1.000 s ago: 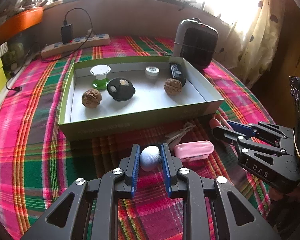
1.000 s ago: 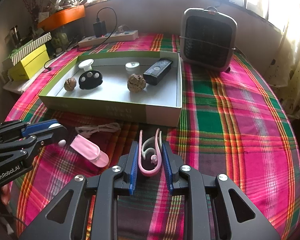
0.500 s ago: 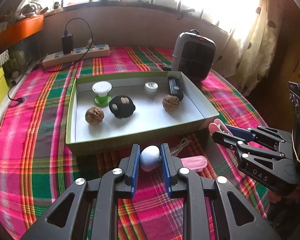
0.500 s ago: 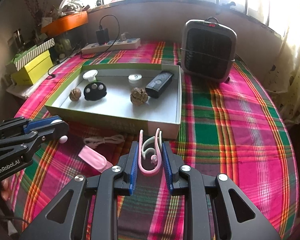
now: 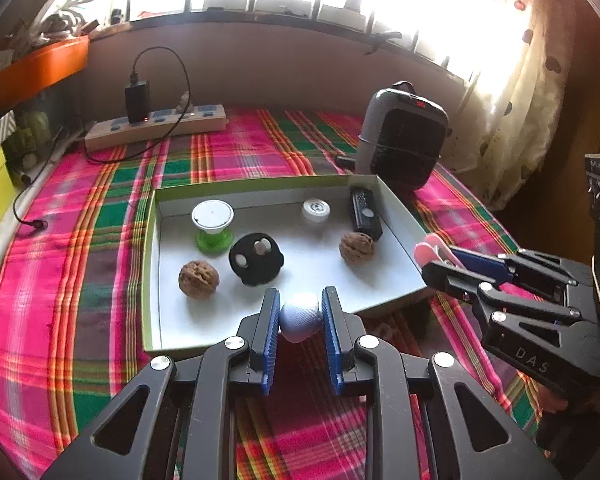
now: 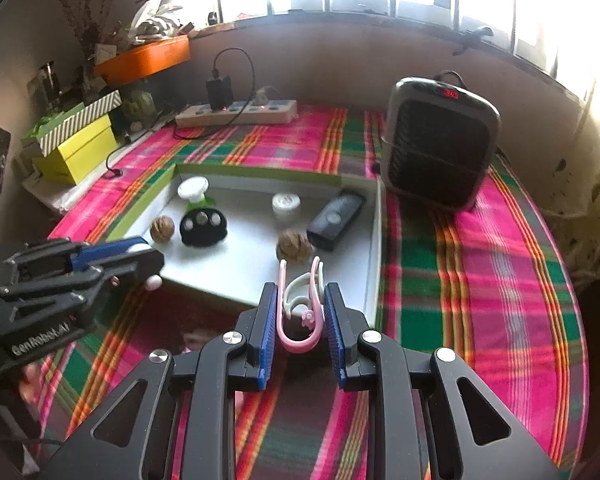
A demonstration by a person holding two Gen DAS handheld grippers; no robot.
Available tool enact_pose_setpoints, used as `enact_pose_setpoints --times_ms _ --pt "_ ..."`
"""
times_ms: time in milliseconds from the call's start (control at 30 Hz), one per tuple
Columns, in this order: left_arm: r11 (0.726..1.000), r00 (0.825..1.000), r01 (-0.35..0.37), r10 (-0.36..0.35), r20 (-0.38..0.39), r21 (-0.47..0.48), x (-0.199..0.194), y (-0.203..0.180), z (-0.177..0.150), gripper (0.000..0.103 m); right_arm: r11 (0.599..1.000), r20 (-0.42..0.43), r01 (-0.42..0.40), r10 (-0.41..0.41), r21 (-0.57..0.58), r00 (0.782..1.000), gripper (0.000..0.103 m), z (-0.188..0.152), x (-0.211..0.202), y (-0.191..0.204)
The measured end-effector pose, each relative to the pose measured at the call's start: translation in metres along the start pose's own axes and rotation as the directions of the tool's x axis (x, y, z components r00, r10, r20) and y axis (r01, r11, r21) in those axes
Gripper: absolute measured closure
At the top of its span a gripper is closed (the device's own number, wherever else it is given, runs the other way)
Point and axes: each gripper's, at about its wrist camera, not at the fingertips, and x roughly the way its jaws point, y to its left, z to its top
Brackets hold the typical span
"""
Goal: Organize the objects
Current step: 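Carry the white egg and pink hook over the white tray with both grippers, then lower the white egg and pink hook into the tray and open both grippers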
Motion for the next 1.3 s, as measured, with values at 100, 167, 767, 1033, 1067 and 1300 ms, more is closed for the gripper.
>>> enact_pose_setpoints --times_ms 100,167,767,1033,1067,1300 --pt "1.000 1.000 -0.001 0.001 -0.003 -0.001 0.005 0.002 0.003 0.084 1.000 0.005 -0.021 0.021 -0.005 1.000 0.079 0.011 0.007 0.002" --pt "1.000 1.000 -0.002 0.001 -0.007 -0.006 0.009 0.004 0.005 0.084 0.999 0.004 -0.032 0.032 -0.008 0.999 0.079 0.015 0.011 0.003" --pt "1.000 0.998 -0.016 0.015 -0.058 -0.017 0.040 0.013 0.007 0.084 0.985 -0.069 -0.168 0.165 -0.045 0.984 0.079 0.059 0.068 0.010" --pt "1.000 0.997 -0.021 0.019 -0.076 -0.020 0.051 0.014 0.006 0.084 0.979 -0.108 -0.198 0.191 -0.050 0.976 0.078 0.069 0.093 0.015" --pt "1.000 0.997 -0.018 0.016 -0.076 -0.022 0.051 0.015 0.007 0.084 0.978 -0.114 -0.200 0.194 -0.050 0.974 0.078 0.069 0.096 0.015" --pt "0.999 0.997 -0.034 0.033 -0.071 -0.011 0.052 0.015 0.007 0.084 0.978 -0.141 -0.203 0.194 -0.056 0.971 0.078 0.070 0.110 0.020"
